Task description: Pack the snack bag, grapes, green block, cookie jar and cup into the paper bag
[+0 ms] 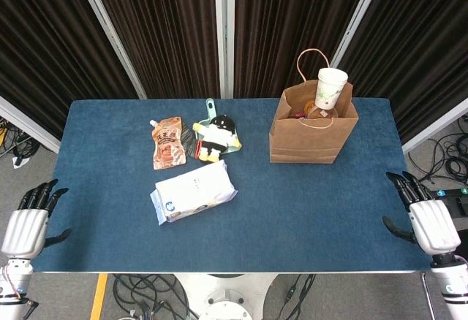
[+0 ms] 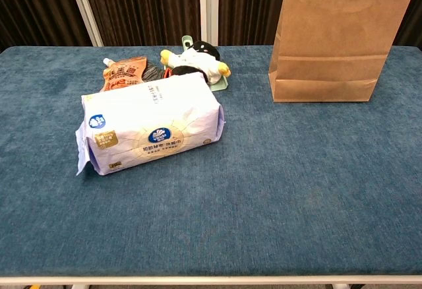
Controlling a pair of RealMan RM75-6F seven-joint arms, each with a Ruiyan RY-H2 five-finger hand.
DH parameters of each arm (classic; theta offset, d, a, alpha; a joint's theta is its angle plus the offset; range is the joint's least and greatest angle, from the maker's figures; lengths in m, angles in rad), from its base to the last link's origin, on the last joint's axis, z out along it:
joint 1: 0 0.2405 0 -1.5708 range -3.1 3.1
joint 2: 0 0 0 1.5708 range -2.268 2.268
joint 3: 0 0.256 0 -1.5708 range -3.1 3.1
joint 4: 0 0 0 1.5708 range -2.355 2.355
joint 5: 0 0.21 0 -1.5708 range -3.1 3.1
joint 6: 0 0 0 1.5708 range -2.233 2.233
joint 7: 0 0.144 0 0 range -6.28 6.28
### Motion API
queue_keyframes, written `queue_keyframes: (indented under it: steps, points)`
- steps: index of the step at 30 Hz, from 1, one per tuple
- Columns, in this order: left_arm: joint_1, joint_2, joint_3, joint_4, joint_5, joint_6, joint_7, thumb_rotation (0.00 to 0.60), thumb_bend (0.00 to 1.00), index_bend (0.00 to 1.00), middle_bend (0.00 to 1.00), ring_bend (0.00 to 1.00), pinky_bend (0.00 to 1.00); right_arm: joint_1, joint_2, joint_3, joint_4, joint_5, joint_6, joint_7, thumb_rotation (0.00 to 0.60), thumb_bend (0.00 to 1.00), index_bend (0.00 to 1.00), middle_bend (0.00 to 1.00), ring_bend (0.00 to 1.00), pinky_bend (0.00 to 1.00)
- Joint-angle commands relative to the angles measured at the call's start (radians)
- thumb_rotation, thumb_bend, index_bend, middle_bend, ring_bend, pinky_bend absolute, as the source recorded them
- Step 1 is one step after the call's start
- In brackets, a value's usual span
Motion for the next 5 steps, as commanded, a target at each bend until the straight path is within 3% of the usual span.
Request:
queue_keyframes:
  steps: [1, 5]
  points:
    - [0.004, -0.006, -0.007, 0.003, 0.000, 0.015, 0.009, 0.600, 0.00, 0.25, 0.18, 0.11, 0.15, -0.029, -0.030, -0.011, 0.022, -0.005, 0.027, -0.012, 0.600, 0.19, 0.00, 0.00, 0.00, 0.06]
    - [0.007, -0.013, -0.011, 0.007, -0.001, 0.025, 0.016, 0.600, 0.00, 0.25, 0.18, 0.11, 0.15, -0.047, -0.059, -0.004, 0.045, -0.014, 0.054, 0.003, 0.600, 0.19, 0.00, 0.01, 0.00, 0.05]
